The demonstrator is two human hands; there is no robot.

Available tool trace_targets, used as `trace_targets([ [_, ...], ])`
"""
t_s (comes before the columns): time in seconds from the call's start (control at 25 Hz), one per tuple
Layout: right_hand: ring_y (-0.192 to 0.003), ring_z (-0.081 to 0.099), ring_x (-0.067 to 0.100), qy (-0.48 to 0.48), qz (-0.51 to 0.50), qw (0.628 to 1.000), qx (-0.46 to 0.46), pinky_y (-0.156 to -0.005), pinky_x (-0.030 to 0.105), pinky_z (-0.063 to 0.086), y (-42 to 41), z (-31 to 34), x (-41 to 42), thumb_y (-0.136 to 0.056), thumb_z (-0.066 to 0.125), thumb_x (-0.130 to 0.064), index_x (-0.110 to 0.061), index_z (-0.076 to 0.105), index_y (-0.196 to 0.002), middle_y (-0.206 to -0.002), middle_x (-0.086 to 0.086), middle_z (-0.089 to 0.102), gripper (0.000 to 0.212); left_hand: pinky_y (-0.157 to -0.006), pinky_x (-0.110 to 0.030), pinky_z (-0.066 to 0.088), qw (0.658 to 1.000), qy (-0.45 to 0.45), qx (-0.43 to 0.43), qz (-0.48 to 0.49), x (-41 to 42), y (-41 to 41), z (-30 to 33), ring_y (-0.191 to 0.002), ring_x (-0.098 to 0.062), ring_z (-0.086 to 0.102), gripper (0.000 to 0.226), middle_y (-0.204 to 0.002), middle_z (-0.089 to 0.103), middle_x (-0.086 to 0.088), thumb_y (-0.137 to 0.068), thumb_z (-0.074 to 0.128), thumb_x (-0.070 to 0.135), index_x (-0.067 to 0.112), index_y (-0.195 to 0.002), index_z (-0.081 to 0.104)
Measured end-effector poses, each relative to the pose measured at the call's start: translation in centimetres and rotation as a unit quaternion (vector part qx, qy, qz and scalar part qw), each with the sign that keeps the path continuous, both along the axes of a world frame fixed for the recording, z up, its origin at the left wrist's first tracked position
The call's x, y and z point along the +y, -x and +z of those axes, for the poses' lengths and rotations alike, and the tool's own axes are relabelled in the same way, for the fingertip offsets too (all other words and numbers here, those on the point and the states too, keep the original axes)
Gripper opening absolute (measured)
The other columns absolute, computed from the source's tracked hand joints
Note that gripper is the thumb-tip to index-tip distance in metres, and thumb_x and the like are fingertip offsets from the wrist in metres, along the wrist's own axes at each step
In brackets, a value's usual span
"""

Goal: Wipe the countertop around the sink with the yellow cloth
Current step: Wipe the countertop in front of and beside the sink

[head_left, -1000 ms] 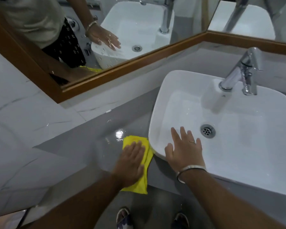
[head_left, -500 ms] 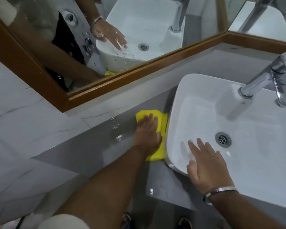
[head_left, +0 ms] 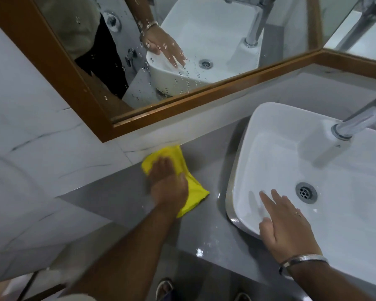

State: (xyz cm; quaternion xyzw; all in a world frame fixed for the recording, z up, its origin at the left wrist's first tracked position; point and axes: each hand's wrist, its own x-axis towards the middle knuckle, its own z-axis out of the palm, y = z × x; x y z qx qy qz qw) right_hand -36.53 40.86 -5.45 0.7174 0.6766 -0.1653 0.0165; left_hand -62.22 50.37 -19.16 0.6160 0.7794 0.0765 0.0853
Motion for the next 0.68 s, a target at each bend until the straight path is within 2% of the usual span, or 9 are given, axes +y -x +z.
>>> trace_targets([
  [0.12, -0.134, 0.036, 0.037, 0.006, 0.009, 1.000, -0.002, -0.105, 0.055, 0.033, 0.0, 0.1, 0.1, -0.074, 0.019, -0.040, -0.021, 0.041, -0.139, -0.147, 0.013, 0.041, 0.071, -0.110, -0.051, 0.024, 1.000, 0.002, 0.011, -0.009, -7.4, 3.1, 0.3, -0.133, -0.042, 0.039, 0.069, -0.145, 0.043, -0.023, -0.082, 0.052, 0.039, 0.001, -0.139, 0.043],
  [0.2, -0.133, 0.037, 0.038, 0.006, 0.011, 1.000, -0.001, -0.104, 0.055, 0.034, 0.0, 0.0, 0.1, -0.074, 0.019, -0.040, -0.020, 0.042, -0.138, -0.145, 0.014, 0.042, 0.071, -0.110, -0.052, 0.024, 0.984, -0.026, 0.012, -0.178, -8.4, 5.1, 0.0, -0.135, -0.043, 0.038, 0.068, -0.147, 0.042, -0.024, -0.085, 0.044, 0.041, 0.000, -0.140, 0.043],
  [0.28, -0.135, 0.034, 0.036, 0.009, 0.011, 1.000, -0.005, -0.107, 0.053, 0.032, 0.1, 0.1, -0.1, -0.074, 0.017, -0.042, -0.022, 0.039, -0.140, -0.148, 0.013, 0.039, 0.072, -0.111, -0.050, 0.026, 0.925, -0.051, 0.022, -0.377, -6.0, 5.9, -0.5, -0.137, -0.040, 0.037, 0.065, -0.149, 0.041, -0.020, -0.090, 0.041, 0.043, 0.004, -0.141, 0.044],
  [0.32, -0.136, 0.032, 0.035, 0.008, 0.010, 1.000, -0.006, -0.108, 0.052, 0.031, 0.0, 0.2, -0.1, -0.074, 0.016, -0.043, -0.023, 0.037, -0.140, -0.149, 0.012, 0.037, 0.073, -0.111, -0.050, 0.028, 0.916, -0.052, 0.016, -0.398, -5.1, 6.0, -1.0, -0.138, -0.038, 0.037, 0.063, -0.149, 0.041, -0.019, -0.091, 0.040, 0.043, 0.005, -0.141, 0.044],
  [0.36, -0.137, 0.031, 0.034, 0.005, 0.009, 1.000, -0.004, -0.109, 0.051, 0.030, -0.1, 0.1, -0.1, -0.074, 0.015, -0.044, -0.023, 0.036, -0.141, -0.150, 0.012, 0.036, 0.073, -0.110, -0.051, 0.030, 0.937, -0.059, 0.000, -0.345, -5.0, 6.3, -1.3, -0.136, -0.038, 0.039, 0.062, -0.147, 0.044, -0.020, -0.092, 0.040, 0.043, 0.004, -0.140, 0.046],
  [0.44, -0.137, 0.031, 0.034, 0.004, 0.007, 1.000, 0.001, -0.109, 0.050, 0.029, 0.0, 0.2, -0.1, -0.074, 0.015, -0.044, -0.023, 0.036, -0.141, -0.150, 0.012, 0.036, 0.074, -0.107, -0.056, 0.034, 0.994, -0.068, -0.021, -0.082, -6.7, 8.2, -1.1, -0.131, -0.043, 0.044, 0.063, -0.142, 0.047, -0.025, -0.089, 0.039, 0.040, -0.001, -0.136, 0.048],
  [0.56, -0.137, 0.031, 0.035, 0.005, 0.017, 1.000, -0.002, -0.110, 0.050, 0.030, -0.1, 0.0, 0.0, -0.075, 0.017, -0.042, -0.022, 0.035, -0.142, -0.150, 0.013, 0.035, 0.072, -0.100, -0.063, 0.036, 0.983, -0.039, 0.014, 0.182, -9.1, 9.8, -0.1, -0.123, -0.050, 0.044, 0.064, -0.138, 0.046, -0.032, -0.082, 0.039, 0.032, -0.006, -0.133, 0.045],
  [0.6, -0.137, 0.030, 0.035, 0.007, 0.018, 1.000, -0.004, -0.110, 0.050, 0.030, -0.2, 0.0, 0.0, -0.076, 0.018, -0.041, -0.023, 0.034, -0.142, -0.151, 0.012, 0.034, 0.070, -0.100, -0.063, 0.036, 0.984, -0.034, -0.008, 0.174, -8.9, 8.4, 0.8, -0.123, -0.052, 0.045, 0.065, -0.137, 0.046, -0.034, -0.081, 0.040, 0.031, -0.007, -0.133, 0.045],
  [0.68, -0.138, 0.029, 0.034, 0.010, 0.017, 1.000, -0.002, -0.110, 0.050, 0.029, -0.3, 0.0, -0.1, -0.078, 0.020, -0.040, -0.023, 0.032, -0.143, -0.152, 0.012, 0.032, 0.068, -0.106, -0.058, 0.034, 0.999, -0.032, -0.018, -0.034, -9.0, 4.5, 0.6, -0.127, -0.050, 0.045, 0.066, -0.140, 0.047, -0.030, -0.084, 0.040, 0.034, -0.005, -0.137, 0.044],
])
